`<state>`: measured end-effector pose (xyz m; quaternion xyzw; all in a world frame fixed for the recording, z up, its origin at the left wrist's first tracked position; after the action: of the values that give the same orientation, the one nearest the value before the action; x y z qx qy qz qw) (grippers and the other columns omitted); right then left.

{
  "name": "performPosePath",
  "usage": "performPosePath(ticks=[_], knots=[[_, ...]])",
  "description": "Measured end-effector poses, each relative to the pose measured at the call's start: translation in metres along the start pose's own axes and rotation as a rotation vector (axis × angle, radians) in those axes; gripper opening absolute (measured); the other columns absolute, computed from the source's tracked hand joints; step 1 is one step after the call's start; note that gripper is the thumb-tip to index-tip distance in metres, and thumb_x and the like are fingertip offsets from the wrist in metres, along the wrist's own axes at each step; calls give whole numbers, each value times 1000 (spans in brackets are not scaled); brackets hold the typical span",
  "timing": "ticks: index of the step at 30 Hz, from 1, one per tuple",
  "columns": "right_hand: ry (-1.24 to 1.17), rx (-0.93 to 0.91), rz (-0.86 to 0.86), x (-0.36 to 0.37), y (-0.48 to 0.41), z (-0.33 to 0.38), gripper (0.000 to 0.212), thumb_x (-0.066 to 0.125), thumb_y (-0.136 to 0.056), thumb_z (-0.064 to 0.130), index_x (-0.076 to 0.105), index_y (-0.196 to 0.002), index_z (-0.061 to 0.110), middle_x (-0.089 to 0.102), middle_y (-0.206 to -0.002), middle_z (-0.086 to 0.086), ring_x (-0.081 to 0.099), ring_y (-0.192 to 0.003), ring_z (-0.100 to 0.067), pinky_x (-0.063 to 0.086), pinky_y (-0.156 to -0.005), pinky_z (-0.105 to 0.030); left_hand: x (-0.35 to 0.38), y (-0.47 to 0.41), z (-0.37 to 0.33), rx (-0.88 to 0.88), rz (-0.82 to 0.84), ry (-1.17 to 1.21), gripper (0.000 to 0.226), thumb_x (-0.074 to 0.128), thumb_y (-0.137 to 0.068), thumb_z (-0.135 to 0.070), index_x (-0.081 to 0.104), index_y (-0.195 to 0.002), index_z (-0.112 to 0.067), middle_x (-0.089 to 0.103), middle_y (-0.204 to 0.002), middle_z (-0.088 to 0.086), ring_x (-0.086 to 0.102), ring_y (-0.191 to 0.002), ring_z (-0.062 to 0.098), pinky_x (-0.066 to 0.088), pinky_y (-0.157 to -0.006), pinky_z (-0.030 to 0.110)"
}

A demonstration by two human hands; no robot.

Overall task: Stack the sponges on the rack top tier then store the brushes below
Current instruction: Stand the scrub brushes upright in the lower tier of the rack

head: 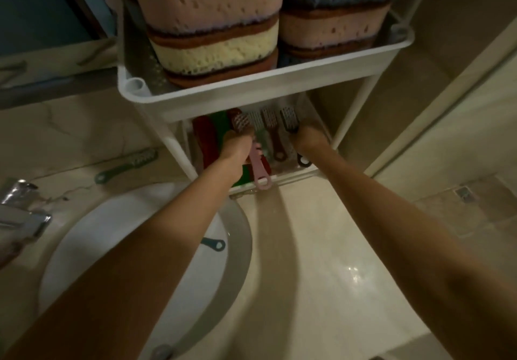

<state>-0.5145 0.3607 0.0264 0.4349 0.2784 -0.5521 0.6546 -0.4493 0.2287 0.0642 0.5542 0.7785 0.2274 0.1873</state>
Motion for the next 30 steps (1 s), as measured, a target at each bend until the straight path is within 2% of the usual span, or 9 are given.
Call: performPosePath(ticks=[3, 5, 15, 17, 19, 21, 23, 26, 30], knots=[[-27, 39, 15, 10, -23, 2, 40, 44, -97, 31, 47, -124, 3, 56, -121, -15, 56, -110, -29, 47, -88, -31, 0, -15, 1, 10, -55, -46, 16, 48, -95, -30, 52, -96, -14, 59, -76, 2, 56, -63, 12, 44, -49, 21], [-22, 50, -3, 15, -34, 2, 37, 43, -97, 29, 46, -126, 5, 56, -123, -13, 56, -110, -27, 46, -90, -30, 2, -21, 1, 23, -47, -39, 14, 49, -94, -26, 51, -83, -17, 58, -73, 1, 56, -63, 12, 44, -54, 22], [-90, -22, -97, 28, -53, 1, 21, 39, -97, 18, 54, -108, 8, 60, -112, -11, 59, -100, -24, 46, -76, -27, 6, -36, 5, 43, -62, -29, 16, 50, -93, -24, 49, -78, -20, 58, -73, 1, 55, -63, 13, 46, -59, 23], [-131, -42, -101, 28, -51, -1, 24, 35, -98, 18, 52, -112, 8, 59, -115, -13, 57, -105, -26, 49, -86, -31, 8, -39, 7, 46, -83, -51, 17, 51, -93, -23, 50, -76, -19, 59, -72, 1, 57, -65, 14, 48, -64, 25], [-168, -53, -83, 27, -47, -1, 29, 35, -97, 17, 47, -123, 7, 53, -125, -18, 53, -113, -32, 47, -97, -41, 9, -40, 5, 56, -117, -95, 17, 53, -91, -23, 51, -75, -18, 61, -75, 3, 61, -74, 19, 51, -77, 33], [-187, -57, -90, 22, -43, 1, 33, 35, -97, 17, 42, -128, 8, 47, -129, -19, 51, -115, -34, 46, -95, -42, 10, -41, 2, 76, -145, -132, 13, 56, -89, -24, 59, -87, -12, 67, -91, 9, 65, -92, 24, 52, -91, 38], [-223, -78, -155, 16, -34, 3, 26, 34, -97, 19, 47, -118, 10, 53, -117, -14, 56, -104, -28, 49, -81, -36, 11, -42, -2, 81, -184, -134, 28, 59, -87, -25, 60, -106, -4, 66, -110, 14, 62, -105, 29, 50, -95, 40], [-382, -197, -95, 11, -7, 3, 6, 45, -94, 18, 50, -93, 15, 60, -84, -3, 60, -77, -18, 49, -62, -24, 12, -46, -9, 131, -234, -96, 19, 60, -86, -22, 62, -97, -7, 65, -106, 11, 61, -106, 29, 50, -94, 38], [-257, -368, 22, 8, 21, 1, 12, 64, -84, 21, 60, -86, 9, 66, -88, -9, 60, -77, -18, 45, -64, -26, 25, -49, -13, 154, -215, -57, 41, 61, -85, -22, 55, -120, -3, 59, -124, 15, 57, -114, 30, 48, -98, 42]])
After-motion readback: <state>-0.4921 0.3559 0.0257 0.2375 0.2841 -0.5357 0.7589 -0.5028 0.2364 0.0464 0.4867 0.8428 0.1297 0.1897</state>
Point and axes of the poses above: each hand's wrist, its own y-axis away from the middle knuckle, its own x-axis out of the palm, z = x × y, the point moved 1 cm from there along -y, towards the middle knuckle
